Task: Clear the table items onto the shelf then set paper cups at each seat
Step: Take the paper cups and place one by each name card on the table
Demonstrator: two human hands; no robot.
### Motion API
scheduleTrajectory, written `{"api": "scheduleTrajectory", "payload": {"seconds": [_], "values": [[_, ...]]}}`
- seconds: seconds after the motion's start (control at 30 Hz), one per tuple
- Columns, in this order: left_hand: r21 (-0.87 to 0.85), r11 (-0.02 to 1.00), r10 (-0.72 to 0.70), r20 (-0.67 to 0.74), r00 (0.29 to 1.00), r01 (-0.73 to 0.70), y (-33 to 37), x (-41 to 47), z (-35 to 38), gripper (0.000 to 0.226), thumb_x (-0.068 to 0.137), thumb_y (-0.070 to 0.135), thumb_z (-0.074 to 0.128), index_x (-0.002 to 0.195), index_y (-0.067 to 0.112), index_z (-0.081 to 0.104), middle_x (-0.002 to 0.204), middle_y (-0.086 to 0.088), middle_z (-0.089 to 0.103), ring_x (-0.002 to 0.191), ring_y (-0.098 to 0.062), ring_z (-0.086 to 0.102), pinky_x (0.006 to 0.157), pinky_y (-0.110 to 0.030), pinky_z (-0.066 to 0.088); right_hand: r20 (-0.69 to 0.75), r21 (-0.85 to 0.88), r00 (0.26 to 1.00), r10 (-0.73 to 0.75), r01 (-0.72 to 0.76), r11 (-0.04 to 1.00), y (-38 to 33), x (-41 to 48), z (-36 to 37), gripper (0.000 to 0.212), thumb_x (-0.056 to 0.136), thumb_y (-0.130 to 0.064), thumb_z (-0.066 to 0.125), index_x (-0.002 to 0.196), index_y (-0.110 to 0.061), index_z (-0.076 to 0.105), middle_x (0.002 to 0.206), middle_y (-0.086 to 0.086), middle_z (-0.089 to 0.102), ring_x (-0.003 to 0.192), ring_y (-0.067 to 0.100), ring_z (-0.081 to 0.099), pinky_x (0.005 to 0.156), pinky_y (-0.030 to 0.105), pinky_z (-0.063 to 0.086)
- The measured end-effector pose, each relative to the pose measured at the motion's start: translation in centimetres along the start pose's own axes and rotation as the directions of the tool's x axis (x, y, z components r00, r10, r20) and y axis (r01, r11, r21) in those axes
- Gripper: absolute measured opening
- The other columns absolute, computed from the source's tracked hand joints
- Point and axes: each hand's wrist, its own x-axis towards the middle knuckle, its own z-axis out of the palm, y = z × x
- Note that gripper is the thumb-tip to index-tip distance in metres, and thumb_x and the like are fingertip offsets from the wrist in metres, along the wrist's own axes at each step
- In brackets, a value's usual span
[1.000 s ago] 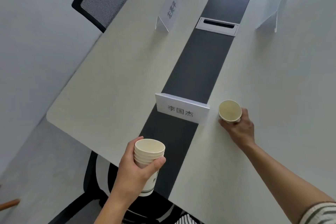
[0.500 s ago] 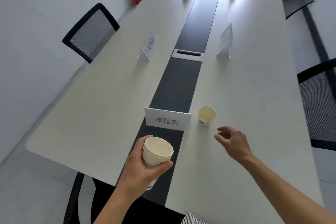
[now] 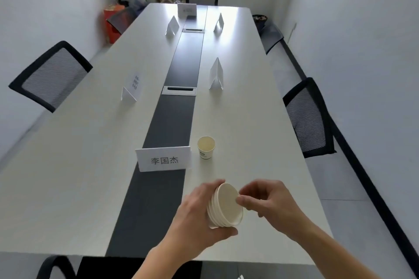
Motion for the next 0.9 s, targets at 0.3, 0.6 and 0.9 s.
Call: {"api": "scheduleTrajectory", "payload": {"seconds": [0.3,0.6,0.9], "values": [[0.150,0.971,0.164,0.160,0.973,-0.189,6.7,1.2,6.7,0.086,0.056,0.060,0.074,0.132,0.042,0.038,0.118,0.026,0.051,0.102,0.000,0.050,0.095,-0.030,0.044,-0.148,0.131,0.986,0.083,-0.063,0.989,4.7,-6.2,-7.9,0.006,0.079,0.000,0.070,0.075,-0.002,0.067,0.060,0.000,0.064,0.056,0.011,0.059,0.050,0.026,0.048],[0.181,0.965,0.137,0.267,0.954,-0.189,17.1,3.2,19.0,0.075,0.055,0.061,0.071,0.123,0.046,0.045,0.108,0.020,0.061,0.093,-0.003,0.059,0.083,-0.026,0.050,-0.141,0.549,0.980,0.137,-0.037,0.835,11.2,-15.6,-21.5,0.040,0.076,-0.032,0.069,0.104,-0.003,0.070,0.083,0.008,0.067,0.068,0.015,0.059,0.053,0.025,0.047],[0.219,0.932,0.162,0.461,0.872,-0.289,24.9,7.0,31.8,0.071,0.057,0.065,0.064,0.121,0.045,0.044,0.104,0.020,0.056,0.092,-0.003,0.056,0.082,-0.026,0.048,-0.395,0.329,0.909,0.136,0.002,0.944,17.5,-20.6,-31.3,0.060,0.056,-0.042,0.086,0.112,-0.037,0.064,0.107,-0.006,0.069,0.102,0.017,0.063,0.081,0.045,0.057]]}}
